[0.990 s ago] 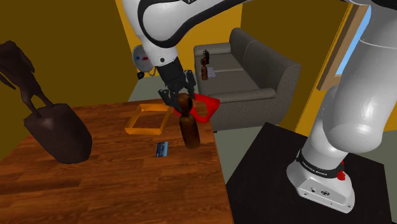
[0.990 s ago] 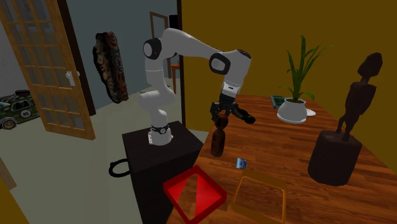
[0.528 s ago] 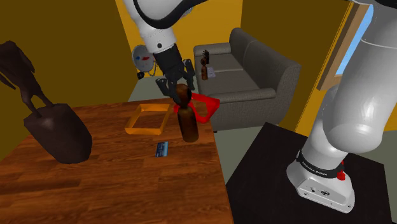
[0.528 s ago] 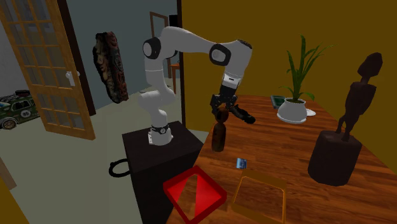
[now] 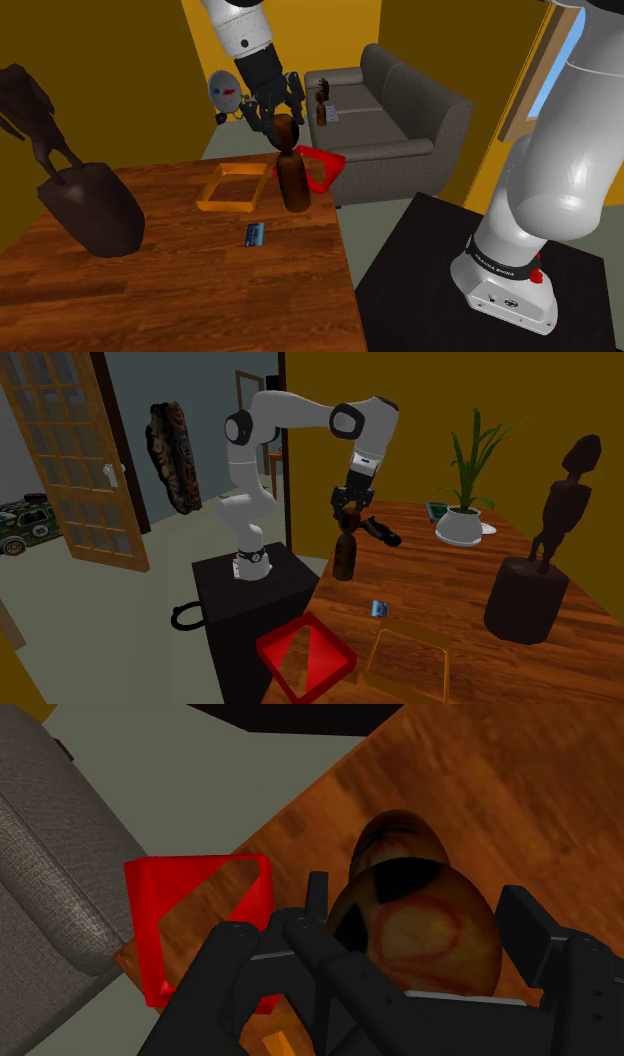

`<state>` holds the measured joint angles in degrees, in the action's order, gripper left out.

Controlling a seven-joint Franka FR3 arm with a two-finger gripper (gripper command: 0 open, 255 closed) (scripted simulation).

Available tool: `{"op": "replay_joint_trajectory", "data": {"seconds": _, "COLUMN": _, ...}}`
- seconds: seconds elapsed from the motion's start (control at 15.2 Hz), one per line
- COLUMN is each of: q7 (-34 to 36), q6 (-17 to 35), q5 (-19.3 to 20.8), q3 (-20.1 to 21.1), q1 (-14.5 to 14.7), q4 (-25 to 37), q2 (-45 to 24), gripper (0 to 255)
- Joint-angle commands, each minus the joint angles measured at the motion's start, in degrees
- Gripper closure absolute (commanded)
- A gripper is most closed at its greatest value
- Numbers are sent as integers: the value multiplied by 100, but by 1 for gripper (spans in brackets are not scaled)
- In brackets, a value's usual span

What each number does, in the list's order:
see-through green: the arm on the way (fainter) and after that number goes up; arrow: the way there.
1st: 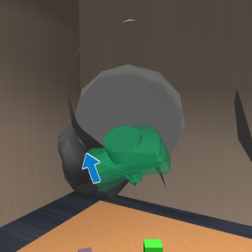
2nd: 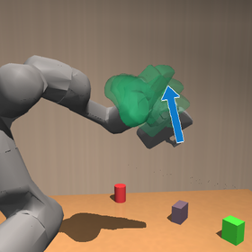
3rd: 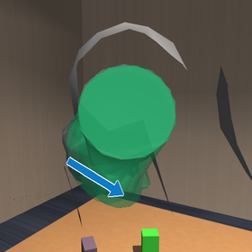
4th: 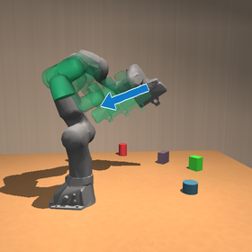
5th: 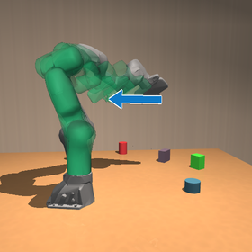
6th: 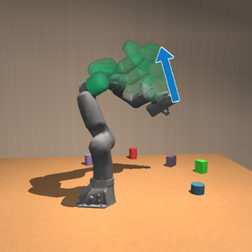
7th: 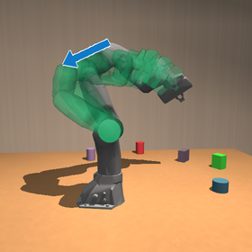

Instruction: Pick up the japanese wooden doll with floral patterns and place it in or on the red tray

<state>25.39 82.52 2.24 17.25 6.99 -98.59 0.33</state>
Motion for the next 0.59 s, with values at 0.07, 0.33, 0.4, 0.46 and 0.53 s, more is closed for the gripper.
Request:
{"op": "replay_joint_trajectory", "data": {"seconds": 0.07, "q7": -123, "q6": -215, "q5": 43, "q3": -57, "q1": -57, "q4": 256, "q2": -35, "gripper": 255}}
{"op": "replay_joint_trajectory", "data": {"seconds": 0.33, "q7": -606, "q6": -484, "q5": 223, "q3": -285, "q1": -289, "q4": 752, "q2": -241, "gripper": 255}}
{"op": "replay_joint_trajectory", "data": {"seconds": 0.4, "q7": -725, "q6": -555, "q5": 269, "q3": -339, "q1": -346, "q4": 897, "q2": -309, "gripper": 255}}
{"op": "replay_joint_trajectory", "data": {"seconds": 0.46, "q7": -844, "q6": -628, "q5": 315, "q3": -392, "q1": -402, "q4": 1051, "q2": -383, "gripper": 255}}
{"op": "replay_joint_trajectory", "data": {"seconds": 0.53, "q7": -963, "q6": -703, "q5": 361, "q3": -443, "q1": -457, "q4": 1216, "q2": -465, "gripper": 255}}
